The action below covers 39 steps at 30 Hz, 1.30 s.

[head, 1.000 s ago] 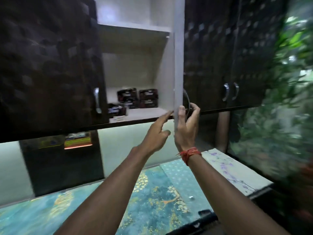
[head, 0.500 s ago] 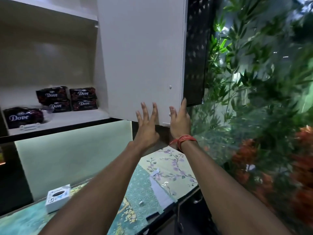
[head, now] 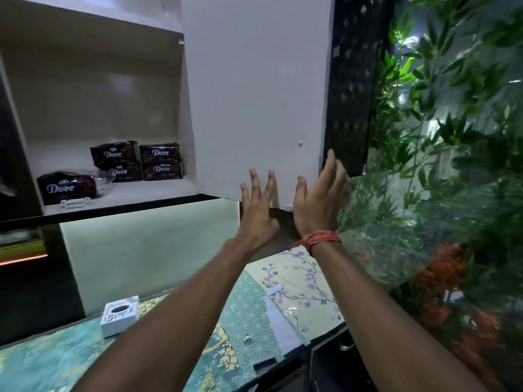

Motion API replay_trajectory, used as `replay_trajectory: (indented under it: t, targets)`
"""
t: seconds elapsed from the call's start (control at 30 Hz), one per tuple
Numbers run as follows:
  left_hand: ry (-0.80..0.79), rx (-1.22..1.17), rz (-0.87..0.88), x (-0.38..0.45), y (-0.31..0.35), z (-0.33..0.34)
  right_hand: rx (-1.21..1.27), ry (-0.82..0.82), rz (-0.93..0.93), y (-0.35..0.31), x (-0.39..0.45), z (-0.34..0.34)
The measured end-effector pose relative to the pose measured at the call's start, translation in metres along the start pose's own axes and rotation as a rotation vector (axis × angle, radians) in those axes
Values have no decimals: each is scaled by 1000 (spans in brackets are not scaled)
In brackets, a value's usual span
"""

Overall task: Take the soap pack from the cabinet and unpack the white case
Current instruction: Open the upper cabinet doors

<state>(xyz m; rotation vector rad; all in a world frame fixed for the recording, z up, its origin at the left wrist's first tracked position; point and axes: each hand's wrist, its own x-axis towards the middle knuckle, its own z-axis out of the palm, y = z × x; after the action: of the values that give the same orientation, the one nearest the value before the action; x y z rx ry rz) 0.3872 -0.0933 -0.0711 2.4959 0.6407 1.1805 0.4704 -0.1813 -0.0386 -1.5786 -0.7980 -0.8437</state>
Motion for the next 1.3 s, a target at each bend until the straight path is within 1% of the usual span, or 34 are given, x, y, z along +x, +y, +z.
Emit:
replay_trajectory:
  t: [0.03, 0.07, 0.1, 0.13, 0.17, 0.23, 0.3, 0.43, 0.53, 0.6, 0.63, 0.67, 0.7, 0.8, 0.87, 1.0, 1.07, 1.1, 1.2, 1.3]
  targets:
    - [27, -30, 25, -2, -4, -6, -6, 123, -123, -15, -4, -5]
    - [56, -76, 43, -3, -8, -13, 46, 196, -250, -32, -10, -6]
    - [78, -129, 42, -5, -13, -21, 142, 199, -348, -50, -15, -4]
    - [89, -186, 10, -7, -16, -32, 256, 150, -406, -69, -21, 1]
    - [89, -217, -27, -10, -19, -45, 374, 73, -408, -87, -26, 8]
    - [103, -241, -66, -16, -32, -74, 582, -123, -271, -120, -36, 23]
    - [195, -199, -81, -25, -61, -106, 708, -314, -121, -147, -45, 43]
    - [552, -13, -224, -53, -125, -189, 860, -590, -7, -199, -71, 99]
    - [822, 183, -222, -75, -158, -252, 936, -729, 69, -248, -95, 144]
    - [955, 296, -238, -85, -177, -286, 970, -803, 117, -284, -108, 169]
    - [990, 328, -266, -88, -186, -300, 992, -847, 150, -301, -114, 181]
    - [998, 337, -307, -89, -194, -312, 1015, -888, 188, -317, -117, 192]
    - [974, 323, -358, -89, -202, -322, 1031, -920, 227, -332, -120, 203]
    - [805, 230, -470, -81, -219, -341, 1033, -933, 271, -367, -125, 230]
    - [719, 221, -485, -77, -225, -345, 1054, -951, 302, -380, -128, 242]
    - [690, 180, -528, -74, -232, -348, 1193, -1034, 462, -390, -129, 246]
    - [709, 163, -543, -75, -230, -347, 1218, -1023, 484, -387, -130, 241]
    - [745, 167, -530, -77, -228, -346, 1231, -1003, 490, -385, -132, 236]
    - [920, 205, -414, -103, -210, -342, 1337, -965, 543, -381, -142, 208]
    - [1036, 223, -280, -145, -183, -345, 1450, -945, 470, -388, -162, 166]
